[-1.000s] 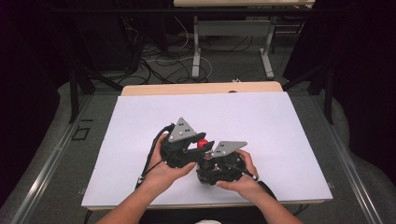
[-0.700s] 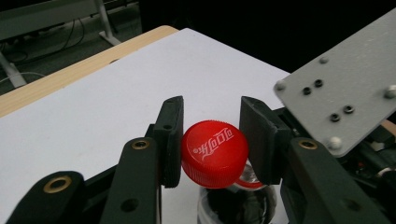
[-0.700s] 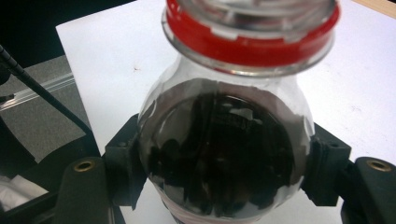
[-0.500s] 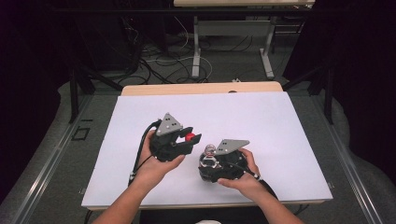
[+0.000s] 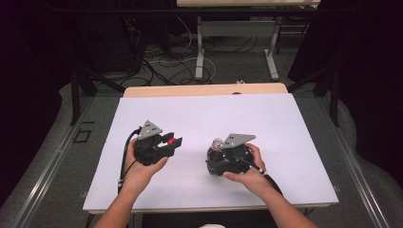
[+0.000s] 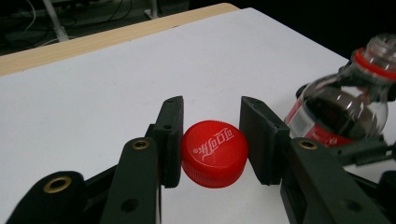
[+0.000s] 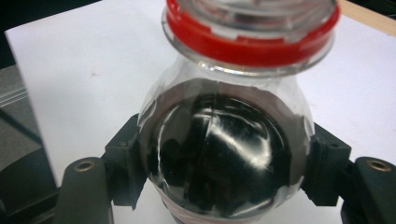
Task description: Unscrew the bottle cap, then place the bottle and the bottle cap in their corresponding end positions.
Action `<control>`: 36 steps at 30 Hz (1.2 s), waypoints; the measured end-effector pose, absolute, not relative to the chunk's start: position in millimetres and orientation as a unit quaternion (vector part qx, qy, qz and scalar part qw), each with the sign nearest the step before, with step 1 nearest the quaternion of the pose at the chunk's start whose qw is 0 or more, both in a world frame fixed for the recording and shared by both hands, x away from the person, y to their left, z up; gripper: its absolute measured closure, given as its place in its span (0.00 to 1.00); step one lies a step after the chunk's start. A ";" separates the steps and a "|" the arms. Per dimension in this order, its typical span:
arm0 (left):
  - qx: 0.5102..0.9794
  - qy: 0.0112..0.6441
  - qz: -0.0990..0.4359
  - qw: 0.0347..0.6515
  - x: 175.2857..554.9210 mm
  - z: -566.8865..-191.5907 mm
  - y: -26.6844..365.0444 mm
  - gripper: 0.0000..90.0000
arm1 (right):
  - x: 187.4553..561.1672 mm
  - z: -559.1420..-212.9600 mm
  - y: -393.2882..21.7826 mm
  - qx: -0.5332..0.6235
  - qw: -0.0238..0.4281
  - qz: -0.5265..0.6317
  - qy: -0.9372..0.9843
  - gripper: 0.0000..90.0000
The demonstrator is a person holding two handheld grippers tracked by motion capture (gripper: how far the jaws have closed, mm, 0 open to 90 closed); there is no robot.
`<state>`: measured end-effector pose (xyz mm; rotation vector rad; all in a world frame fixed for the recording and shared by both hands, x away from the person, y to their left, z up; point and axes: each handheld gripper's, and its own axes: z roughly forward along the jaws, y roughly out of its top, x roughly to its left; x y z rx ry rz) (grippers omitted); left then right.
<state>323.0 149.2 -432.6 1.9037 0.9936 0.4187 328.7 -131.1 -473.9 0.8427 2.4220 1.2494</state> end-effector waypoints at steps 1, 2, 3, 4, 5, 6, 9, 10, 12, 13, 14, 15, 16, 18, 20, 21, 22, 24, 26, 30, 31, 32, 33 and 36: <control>0.769 0.409 0.168 0.462 323.1 -434.6 151.3 0.68 | 332.4 -472.8 -132.3 0.296 0.146 0.433 0.839 0.33; 0.767 0.412 0.167 0.463 323.3 -436.2 153.7 0.68 | 336.4 -471.5 -133.2 0.301 0.151 0.434 0.836 0.33; 0.765 0.414 0.168 0.464 323.4 -438.0 155.7 0.68 | 339.9 -469.1 -134.1 0.308 0.154 0.433 0.833 0.33; 0.764 0.416 0.168 0.463 323.4 -439.7 157.5 0.68 | 344.0 -466.8 -134.9 0.310 0.160 0.435 0.830 0.33; 0.763 0.417 0.171 0.463 323.3 -441.4 159.2 0.68 | 348.0 -463.6 -135.8 0.313 0.162 0.433 0.829 0.33; 0.763 0.419 0.172 0.462 323.5 -443.3 160.4 0.68 | 352.3 -460.9 -136.1 0.316 0.167 0.437 0.826 0.33; 0.761 0.421 0.176 0.461 323.5 -446.8 163.4 0.68 | 366.8 -453.3 -136.3 0.322 0.178 0.442 0.818 0.33; 0.763 0.420 0.175 0.460 323.5 -446.9 164.7 0.68 | 371.5 -451.3 -135.7 0.327 0.178 0.443 0.815 0.33; 0.762 0.418 0.178 0.462 323.7 -447.6 166.1 0.68 | 381.0 -448.6 -133.7 0.335 0.179 0.448 0.809 0.33; 0.762 0.418 0.177 0.462 323.5 -447.3 166.9 0.68 | 385.8 -447.8 -131.8 0.337 0.181 0.448 0.808 0.33; 0.761 0.418 0.177 0.463 323.5 -447.3 167.6 0.68 | 390.3 -447.0 -129.9 0.339 0.183 0.449 0.806 0.33; 0.760 0.418 0.177 0.466 323.5 -447.4 168.0 0.68 | 394.9 -446.9 -127.4 0.340 0.187 0.449 0.805 0.33; 0.760 0.417 0.177 0.466 323.8 -447.5 168.2 0.68 | 399.2 -446.7 -124.9 0.343 0.189 0.449 0.803 0.33; 0.759 0.416 0.181 0.468 324.7 -447.9 168.8 0.68 | 408.5 -446.8 -119.9 0.346 0.193 0.446 0.802 0.33; 0.758 0.416 0.180 0.468 325.3 -448.7 168.8 0.68 | 417.7 -448.2 -116.0 0.349 0.194 0.443 0.802 0.33; 0.759 0.417 0.177 0.467 325.2 -449.4 168.7 0.68 | 422.0 -449.9 -114.3 0.353 0.194 0.443 0.801 0.33; 0.758 0.417 0.176 0.469 325.5 -450.5 168.5 0.68 | 426.7 -452.6 -113.1 0.356 0.197 0.442 0.800 0.33; 0.759 0.417 0.175 0.468 325.7 -452.4 168.1 0.68 | 434.1 -458.9 -111.2 0.366 0.188 0.441 0.798 0.33; 0.757 0.417 0.178 0.470 326.4 -454.6 167.4 0.68 | 441.6 -466.9 -108.5 0.371 0.189 0.435 0.798 0.33; 0.758 0.417 0.172 0.471 327.1 -456.2 168.8 0.68 | 454.2 -482.9 -102.9 0.376 0.189 0.425 0.801 0.33; 0.758 0.418 0.172 0.471 327.4 -456.9 168.9 0.68 | 456.9 -486.5 -101.4 0.379 0.188 0.424 0.801 0.33; 0.760 0.417 0.170 0.469 327.8 -457.4 169.1 0.68 | 459.0 -489.4 -100.2 0.379 0.188 0.420 0.803 0.33; 0.760 0.417 0.169 0.469 328.2 -458.0 169.2 0.68 | 461.2 -492.8 -98.5 0.379 0.191 0.422 0.801 0.33; 0.760 0.417 0.166 0.471 328.5 -459.7 168.3 0.68 | 466.7 -500.3 -96.4 0.382 0.189 0.416 0.804 0.33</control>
